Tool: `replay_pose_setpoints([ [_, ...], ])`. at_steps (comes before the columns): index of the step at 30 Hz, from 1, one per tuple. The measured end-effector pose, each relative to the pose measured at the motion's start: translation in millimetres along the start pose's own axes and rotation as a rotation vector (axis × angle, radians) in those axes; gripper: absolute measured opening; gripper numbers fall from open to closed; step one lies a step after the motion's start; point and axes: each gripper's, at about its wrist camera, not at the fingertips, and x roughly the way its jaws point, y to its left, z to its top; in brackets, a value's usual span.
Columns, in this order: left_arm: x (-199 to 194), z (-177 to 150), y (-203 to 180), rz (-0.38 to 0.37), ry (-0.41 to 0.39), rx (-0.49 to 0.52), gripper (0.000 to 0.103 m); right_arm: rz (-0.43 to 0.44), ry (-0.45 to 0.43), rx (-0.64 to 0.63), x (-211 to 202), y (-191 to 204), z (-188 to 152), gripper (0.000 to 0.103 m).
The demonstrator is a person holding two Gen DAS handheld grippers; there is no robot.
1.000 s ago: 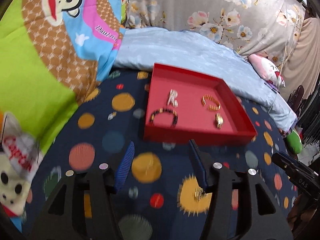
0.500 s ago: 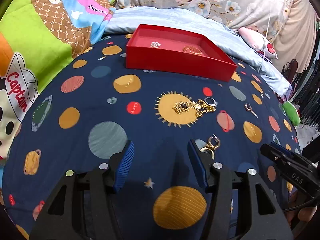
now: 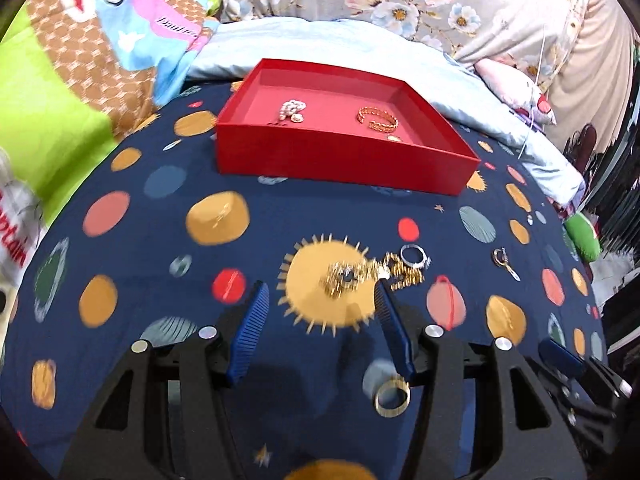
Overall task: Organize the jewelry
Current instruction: 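Move the left tool back and grasp the gold necklace at its black clover pendant, then grasp the necklace chain with the right tool while the left tool holds the pendant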
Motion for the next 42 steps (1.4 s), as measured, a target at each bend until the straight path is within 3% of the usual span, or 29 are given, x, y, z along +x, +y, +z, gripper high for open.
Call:
replay_pose_setpoints([
  [1,6,2,-3,0.0,0.009,0.01,0.048,0.002,0.0,0.002,0,0,0,0.053],
  [3,15,4,-6,0.007,0.031,0.03,0.035,0.006,-0.001,0.006,0,-1,1,0.053],
  [7,22,4,-13,0.043,0.027,0.073,0.032,0.011,-0.001,0.012,0,-2,2,0.053],
  [9,23,4,-13,0.053,0.025,0.079,0.014,0.015,-0.002,0.017,1,-3,3,0.053],
  [10,23,4,-13,0.049,0.025,0.076,0.012,0.016,-0.002,0.019,1,-3,3,0.053],
  [18,3,3,0,0.042,-0.015,0.038,0.012,0.023,-0.005,0.005,3,2,8,0.053],
  [27,-27,-7,40,0.077,-0.041,-0.045,0.012,0.078,-0.017,-0.076,16,41,27,0.049],
  [32,-24,-19,59,0.095,-0.018,-0.078,0.012,0.109,0.005,-0.122,36,63,37,0.036],
  [37,-17,-22,66,0.059,0.009,-0.118,0.012,0.134,0.04,-0.108,57,73,48,0.022],
  [42,-16,-24,65,0.06,-0.009,-0.13,0.012,0.121,0.052,-0.106,70,77,54,0.018],
])
